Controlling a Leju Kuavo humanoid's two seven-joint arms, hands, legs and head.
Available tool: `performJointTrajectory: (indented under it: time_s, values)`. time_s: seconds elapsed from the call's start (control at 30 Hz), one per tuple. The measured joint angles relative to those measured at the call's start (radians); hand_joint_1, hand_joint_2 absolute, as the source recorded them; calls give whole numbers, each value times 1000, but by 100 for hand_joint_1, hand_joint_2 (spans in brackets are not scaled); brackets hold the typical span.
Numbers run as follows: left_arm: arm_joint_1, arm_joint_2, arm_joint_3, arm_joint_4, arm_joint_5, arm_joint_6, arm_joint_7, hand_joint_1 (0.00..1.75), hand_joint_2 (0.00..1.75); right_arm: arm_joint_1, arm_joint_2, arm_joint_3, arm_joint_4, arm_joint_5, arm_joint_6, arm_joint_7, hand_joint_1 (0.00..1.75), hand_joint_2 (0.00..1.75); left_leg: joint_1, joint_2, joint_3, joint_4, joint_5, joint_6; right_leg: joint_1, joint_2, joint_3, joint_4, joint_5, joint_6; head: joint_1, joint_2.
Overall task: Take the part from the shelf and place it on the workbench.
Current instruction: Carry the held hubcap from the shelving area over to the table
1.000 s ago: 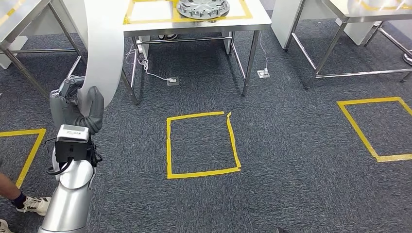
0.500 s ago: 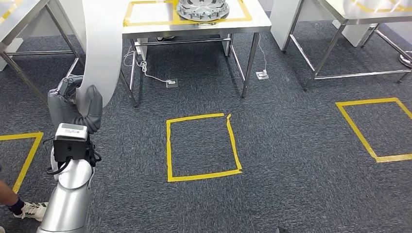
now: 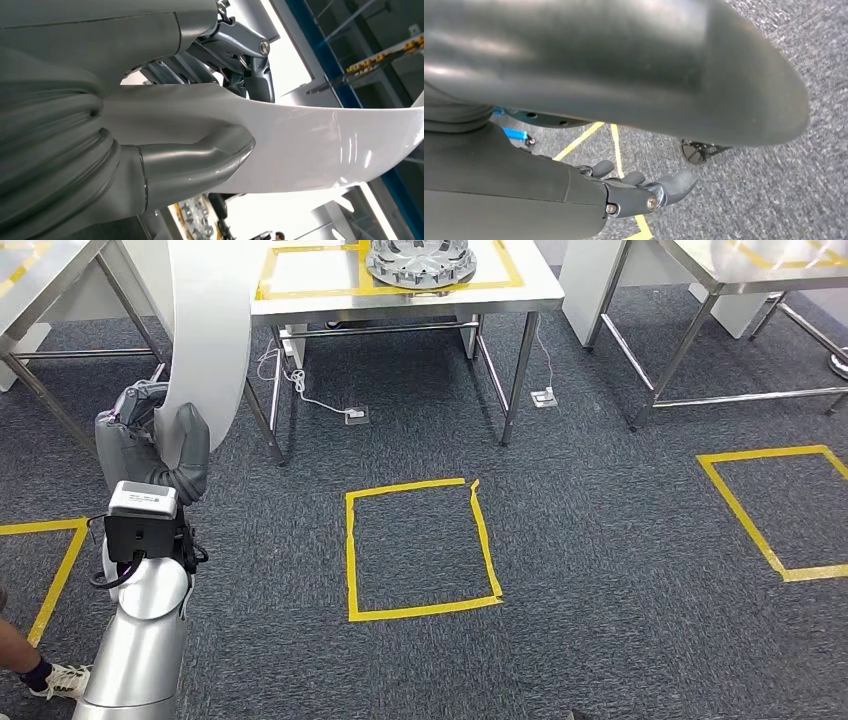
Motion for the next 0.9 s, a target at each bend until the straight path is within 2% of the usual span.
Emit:
performJointTrajectory:
  time_s: [0.07,0.1,0.2,0.23,0.27,0.3,0.33,0.37,0.4,0.43,0.53,0.6,0.63,0.67,0.73,0.77,0.8,0.83,0.87,0.9]
  values:
    - [-2,0,0,1,0,0,0,175,175,2,1,-4,0,-2,2,-2,0,0,1,1,-3,17,-11,-11,-5,2,13,-9,-3,-9,-2,0]
    - [-4,1,0,1,0,0,0,175,175,2,2,-5,0,-2,4,-5,0,0,1,1,-20,53,-27,-16,-9,2,23,-13,-5,-14,-3,0]
    - [-4,2,0,5,0,-2,0,175,175,1,4,-9,0,-1,14,-12,0,0,6,1,-130,243,-90,-27,-10,1,45,-14,-21,-23,-5,0]
    - [-2,2,0,7,0,-3,0,175,175,2,4,-9,0,-1,16,-14,0,0,8,1,-159,280,-89,-30,-11,1,53,-13,-29,-22,-6,0]
    - [-1,2,0,9,0,-3,0,175,175,3,5,-9,0,-1,17,-14,0,0,10,1,-169,276,-66,-32,-12,2,63,-13,-37,-20,-6,0]
    - [0,2,0,10,0,-3,0,175,175,3,5,-10,0,-1,18,-15,0,0,11,1,-158,234,-25,-32,-14,4,75,-13,-45,-17,-6,0]
    - [0,3,0,10,0,-3,0,175,175,4,5,-10,0,-1,18,-15,0,0,12,2,-133,162,24,-32,-15,5,88,-13,-55,-14,-7,0]
    - [-1,4,0,11,0,-3,0,175,175,4,6,-10,0,-1,19,-16,0,0,11,3,-102,91,58,-30,-15,6,97,-13,-65,-8,-8,0]
    - [-2,4,0,11,0,-3,0,175,175,3,6,-10,0,-1,19,-16,0,0,10,3,-77,37,77,-26,-14,6,104,-13,-74,-2,-9,0]
    - [-2,5,-1,11,0,-3,0,175,175,2,6,-10,0,-1,19,-16,0,0,9,3,-62,7,81,-21,-14,6,108,-14,-80,3,-9,0]
    - [-3,4,-2,11,0,-3,0,175,175,1,6,-10,0,0,19,-16,0,0,6,-1,-54,-4,68,-1,-13,5,118,-17,-82,18,-9,0]
    - [-5,4,-3,9,0,-4,0,175,175,0,7,-10,0,0,19,-16,0,0,8,-3,-43,-7,61,13,-15,3,111,13,-81,27,-8,0]
    - [-6,4,-3,9,0,-4,0,175,175,-1,7,-10,0,0,19,-17,0,0,10,-4,-35,-8,56,18,-16,2,88,51,-87,31,-8,0]
    - [-7,4,-3,8,0,-4,0,175,175,-1,7,-10,0,2,20,-17,0,0,11,-4,-29,-9,51,22,-16,1,52,107,-99,35,-7,0]
    - [-7,4,-4,9,0,-5,0,175,175,0,7,-10,0,5,22,-17,0,0,10,-3,-18,-9,37,26,-17,1,-40,231,-141,42,-6,0]
    - [-6,4,-4,9,0,-6,0,175,175,2,7,-10,0,7,23,-17,0,0,10,-4,-10,-9,29,26,-16,1,-76,266,-156,43,-6,0]
    - [-4,4,-4,9,0,-6,0,175,175,4,7,-10,0,9,24,-17,0,0,10,-4,0,-9,20,25,-16,1,-97,269,-154,42,-6,0]
    - [-2,5,-4,8,0,-7,-1,175,175,5,7,-10,0,11,26,-16,0,0,10,-5,12,-9,11,23,-16,1,-98,237,-132,39,-6,0]
    - [3,6,-4,5,0,-7,-2,175,175,6,7,-10,0,13,27,-15,0,0,10,-5,27,-9,1,20,-15,1,-84,175,-89,34,-6,0]
    - [9,7,-4,1,0,-8,-4,175,175,7,7,-10,0,16,28,-13,0,0,10,-4,39,-10,-10,17,-14,0,-63,102,-33,28,-6,0]
